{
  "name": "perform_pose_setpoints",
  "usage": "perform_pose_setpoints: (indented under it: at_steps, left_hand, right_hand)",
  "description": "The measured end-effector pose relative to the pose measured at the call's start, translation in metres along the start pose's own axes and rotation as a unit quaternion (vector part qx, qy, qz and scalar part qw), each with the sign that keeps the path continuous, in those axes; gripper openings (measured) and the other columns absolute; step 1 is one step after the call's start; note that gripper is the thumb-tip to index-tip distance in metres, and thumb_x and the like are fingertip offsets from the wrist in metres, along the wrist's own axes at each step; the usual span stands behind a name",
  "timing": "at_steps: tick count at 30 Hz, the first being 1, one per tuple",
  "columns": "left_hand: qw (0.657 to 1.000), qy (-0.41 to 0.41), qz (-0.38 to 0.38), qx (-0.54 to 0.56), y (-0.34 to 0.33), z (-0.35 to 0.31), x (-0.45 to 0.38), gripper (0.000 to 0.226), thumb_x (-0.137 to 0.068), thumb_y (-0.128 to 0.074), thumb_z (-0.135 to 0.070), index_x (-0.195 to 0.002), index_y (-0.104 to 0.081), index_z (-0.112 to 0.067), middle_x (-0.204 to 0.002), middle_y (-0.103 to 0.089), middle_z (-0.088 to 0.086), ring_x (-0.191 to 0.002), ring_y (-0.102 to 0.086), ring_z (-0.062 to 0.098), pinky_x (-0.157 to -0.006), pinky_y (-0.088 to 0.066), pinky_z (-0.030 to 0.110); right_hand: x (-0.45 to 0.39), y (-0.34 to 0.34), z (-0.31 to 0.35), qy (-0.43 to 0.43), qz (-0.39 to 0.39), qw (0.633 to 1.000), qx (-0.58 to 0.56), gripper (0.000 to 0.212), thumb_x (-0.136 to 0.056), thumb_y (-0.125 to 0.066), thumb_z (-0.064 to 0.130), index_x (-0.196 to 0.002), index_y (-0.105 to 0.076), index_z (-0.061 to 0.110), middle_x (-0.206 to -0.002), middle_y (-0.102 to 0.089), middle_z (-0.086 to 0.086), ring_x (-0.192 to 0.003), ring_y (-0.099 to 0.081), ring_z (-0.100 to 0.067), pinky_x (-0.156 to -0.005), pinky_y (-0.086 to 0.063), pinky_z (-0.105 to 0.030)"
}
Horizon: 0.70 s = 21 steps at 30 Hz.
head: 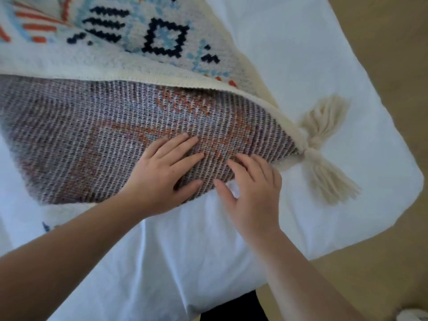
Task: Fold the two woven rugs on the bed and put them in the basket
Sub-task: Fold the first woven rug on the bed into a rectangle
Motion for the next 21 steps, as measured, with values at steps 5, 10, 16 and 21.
perform_pose_setpoints:
  at_steps: [5,10,16,21]
  left_hand:
    - [0.999,0.018,0.031,0.008,0.008,0.031,0.06,0.064,-0.091,-0.05,-0.058,-0.139,-0.057,-0.017,-0.152,-0.046,0.007,-0.144,-0.037,0.024,-0.118,-0.026,0.045]
    - [0.997,0.056,0.057,-0.013,0.026,0.082,0.133,0.08,-0.084,-0.047,-0.073,-0.141,-0.055,-0.018,-0.153,-0.045,0.006,-0.144,-0.038,0.025,-0.116,-0.031,0.049]
    - [0.995,0.098,-0.011,0.004,0.027,0.134,0.216,0.064,-0.075,-0.077,-0.043,-0.13,-0.063,-0.014,-0.145,-0.055,0.009,-0.136,-0.048,0.028,-0.105,-0.042,0.048]
    - [0.976,0.12,-0.139,0.119,0.028,0.132,0.232,0.031,-0.069,-0.067,-0.03,-0.093,-0.059,-0.013,-0.112,-0.064,0.008,-0.106,-0.058,0.032,-0.076,-0.051,0.042]
  right_hand:
    - [0.013,-0.028,0.063,0.064,0.05,0.996,-0.028,0.042,-0.089,-0.064,0.045,-0.116,-0.072,0.014,-0.124,-0.068,-0.004,-0.123,-0.056,-0.029,-0.105,-0.037,-0.045]
    - [0.029,-0.055,0.133,0.102,0.08,0.991,-0.025,0.045,-0.088,-0.06,0.048,-0.116,-0.072,0.015,-0.123,-0.068,-0.003,-0.121,-0.057,-0.029,-0.102,-0.039,-0.046]
    - [0.055,-0.083,0.212,0.117,0.113,0.987,-0.006,0.048,-0.085,-0.065,0.049,-0.12,-0.07,0.015,-0.125,-0.067,-0.001,-0.122,-0.056,-0.027,-0.102,-0.035,-0.042]
    - [0.067,-0.094,0.25,0.092,0.124,0.988,-0.021,0.051,-0.08,-0.068,0.044,-0.122,-0.067,0.016,-0.114,-0.069,0.005,-0.108,-0.06,-0.02,-0.094,-0.037,-0.037]
Point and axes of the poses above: each hand's wrist, its own x-axis away from the middle knuckle, its own y-axis out of the back of the hand, z = x × y, the point moved 3 cm from there along -x, towards the middle knuckle
